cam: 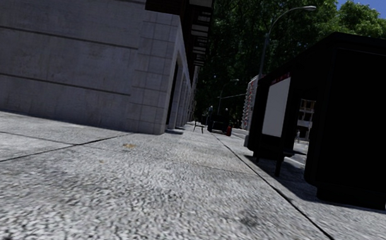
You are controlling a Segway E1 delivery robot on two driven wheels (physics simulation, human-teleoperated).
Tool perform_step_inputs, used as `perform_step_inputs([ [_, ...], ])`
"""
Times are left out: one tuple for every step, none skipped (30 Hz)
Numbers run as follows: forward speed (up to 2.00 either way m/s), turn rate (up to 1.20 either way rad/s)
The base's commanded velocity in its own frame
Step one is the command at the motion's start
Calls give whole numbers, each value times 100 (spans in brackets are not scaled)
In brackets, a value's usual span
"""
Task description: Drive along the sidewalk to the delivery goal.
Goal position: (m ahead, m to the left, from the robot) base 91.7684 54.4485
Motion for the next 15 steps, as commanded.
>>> perform_step_inputs([
  [200,0],
  [200,0],
  [200,0],
  [200,0],
  [200,0],
  [200,0],
  [200,0],
  [200,0],
  [200,0],
  [200,0],
  [200,0],
  [200,0],
  [200,0],
  [200,0],
  [200,0],
])
